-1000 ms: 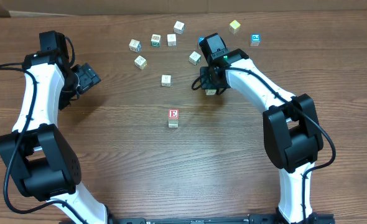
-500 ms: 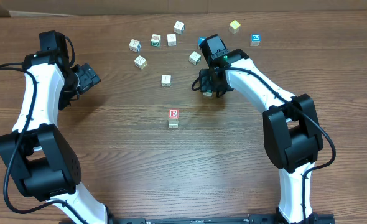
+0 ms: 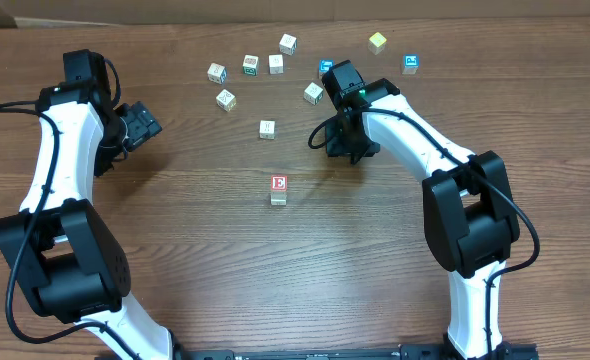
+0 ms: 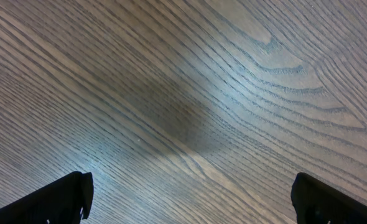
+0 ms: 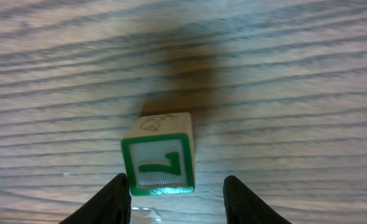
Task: Form a tower
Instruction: 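Close the right gripper on the green-bordered block, then lift the green-bordered block with the right gripper, then carry the green-bordered block left over the 'E' block tower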
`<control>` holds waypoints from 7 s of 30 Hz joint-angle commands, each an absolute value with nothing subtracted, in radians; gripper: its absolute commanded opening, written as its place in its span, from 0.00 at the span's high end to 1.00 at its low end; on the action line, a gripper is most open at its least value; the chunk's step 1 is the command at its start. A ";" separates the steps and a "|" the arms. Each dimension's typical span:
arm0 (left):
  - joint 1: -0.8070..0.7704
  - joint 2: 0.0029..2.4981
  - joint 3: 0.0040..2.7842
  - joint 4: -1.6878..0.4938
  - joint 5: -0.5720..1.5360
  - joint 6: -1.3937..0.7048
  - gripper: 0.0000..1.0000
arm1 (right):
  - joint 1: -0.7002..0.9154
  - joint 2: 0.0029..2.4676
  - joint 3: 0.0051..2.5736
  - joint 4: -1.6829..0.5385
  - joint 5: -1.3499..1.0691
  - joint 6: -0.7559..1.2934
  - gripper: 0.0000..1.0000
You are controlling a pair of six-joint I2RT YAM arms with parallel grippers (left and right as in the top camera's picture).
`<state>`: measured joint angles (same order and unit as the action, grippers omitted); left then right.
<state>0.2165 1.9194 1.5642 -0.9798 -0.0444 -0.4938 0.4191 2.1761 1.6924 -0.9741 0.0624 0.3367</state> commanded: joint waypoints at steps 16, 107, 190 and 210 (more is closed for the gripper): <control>0.214 1.924 1.573 -0.979 -0.044 -0.482 0.00 | 0.420 2.170 1.688 -0.899 0.108 0.363 0.51; 0.214 1.924 1.573 -0.979 -0.044 -0.482 0.00 | 0.420 2.172 1.655 -0.845 0.076 0.319 0.65; 0.214 1.924 1.573 -0.979 -0.044 -0.482 0.00 | 0.435 2.070 2.280 -1.586 -0.178 0.456 0.82; 0.214 1.924 1.573 -0.979 -0.044 -0.482 0.00 | 0.706 2.071 2.230 -1.607 0.041 0.685 0.87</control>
<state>0.2165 1.9194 1.5642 -0.9798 -0.0441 -0.4938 0.6777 2.0789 2.2604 -1.6257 -0.0219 0.6247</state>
